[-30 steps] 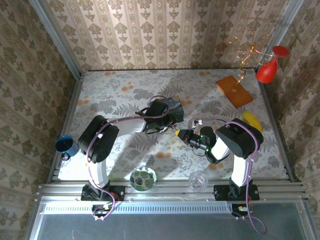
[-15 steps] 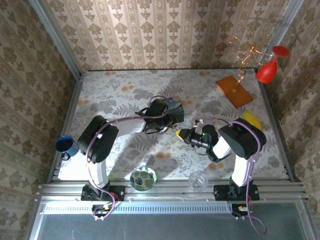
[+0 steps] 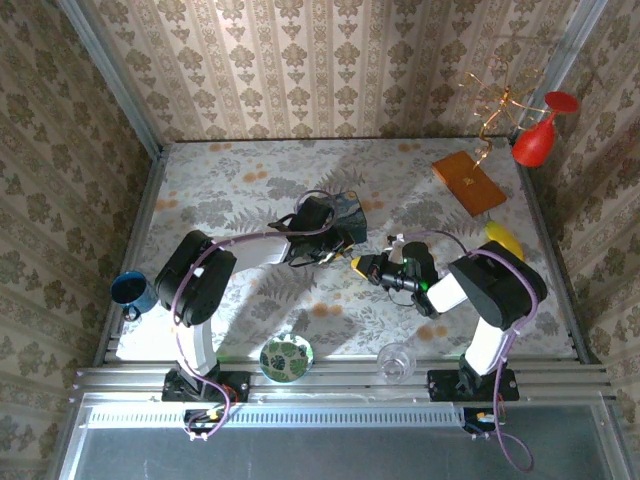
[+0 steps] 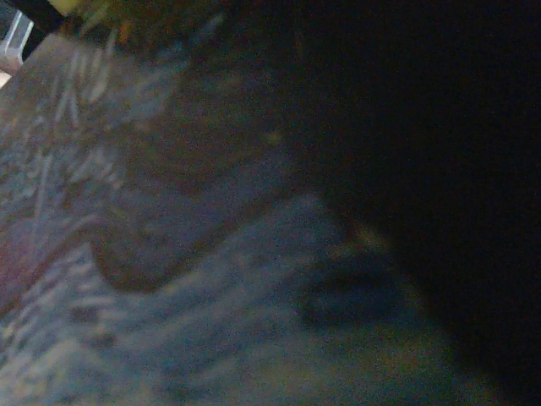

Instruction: Unlock the padlock with the key

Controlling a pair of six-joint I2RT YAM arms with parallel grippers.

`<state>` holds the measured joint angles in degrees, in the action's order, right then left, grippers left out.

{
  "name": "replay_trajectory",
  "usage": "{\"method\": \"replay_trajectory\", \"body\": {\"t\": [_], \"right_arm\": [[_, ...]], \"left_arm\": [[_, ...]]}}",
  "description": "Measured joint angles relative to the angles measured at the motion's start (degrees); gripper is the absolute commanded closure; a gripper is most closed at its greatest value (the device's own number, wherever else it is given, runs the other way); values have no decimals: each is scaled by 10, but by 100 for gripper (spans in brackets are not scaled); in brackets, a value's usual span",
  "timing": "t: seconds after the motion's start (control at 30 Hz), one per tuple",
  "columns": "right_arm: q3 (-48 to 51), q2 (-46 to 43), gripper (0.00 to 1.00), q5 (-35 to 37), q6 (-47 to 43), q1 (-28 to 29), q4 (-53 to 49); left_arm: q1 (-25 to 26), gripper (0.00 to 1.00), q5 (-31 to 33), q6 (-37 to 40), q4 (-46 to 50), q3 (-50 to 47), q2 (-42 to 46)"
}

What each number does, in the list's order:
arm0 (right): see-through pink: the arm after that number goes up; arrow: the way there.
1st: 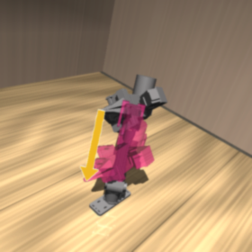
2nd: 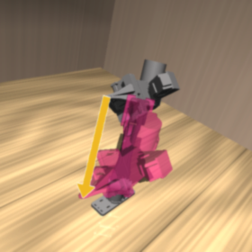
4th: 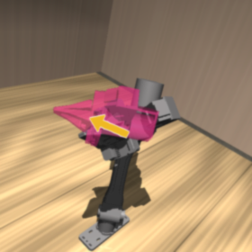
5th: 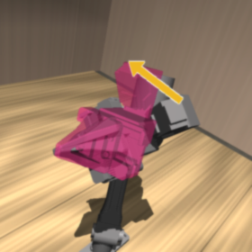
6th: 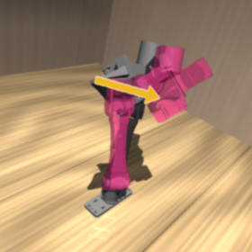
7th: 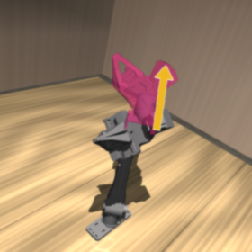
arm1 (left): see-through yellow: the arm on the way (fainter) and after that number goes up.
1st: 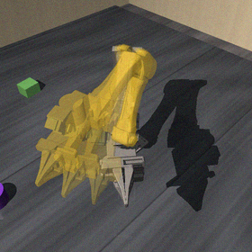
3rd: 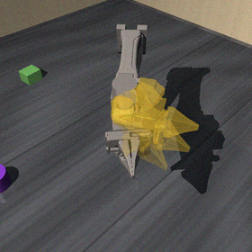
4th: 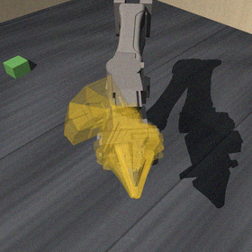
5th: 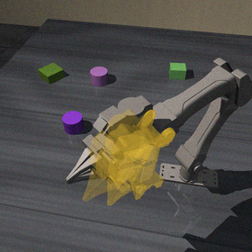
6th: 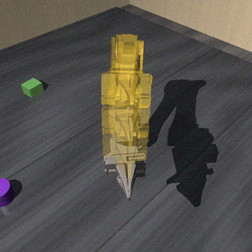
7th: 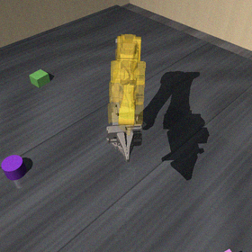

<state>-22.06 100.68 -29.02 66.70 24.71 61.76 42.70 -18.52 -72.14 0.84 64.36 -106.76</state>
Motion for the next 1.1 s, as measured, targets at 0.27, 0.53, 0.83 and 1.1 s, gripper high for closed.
{"method": "replay_trajectory", "body": {"t": [0.27,0.53,0.83,1.1], "right_arm": [[-10,-45,100,-39,-19,-20,-78],[-9,-53,100,-78,-20,-26,-82],[5,12,100,-101,17,-29,30],[17,70,100,-104,58,-30,146]], "left_arm": [[-1,100,-25,1,91,55,-6],[-7,100,-50,14,194,106,-16],[-8,100,-48,37,232,128,-30],[-8,100,-42,35,229,129,-32]]}}
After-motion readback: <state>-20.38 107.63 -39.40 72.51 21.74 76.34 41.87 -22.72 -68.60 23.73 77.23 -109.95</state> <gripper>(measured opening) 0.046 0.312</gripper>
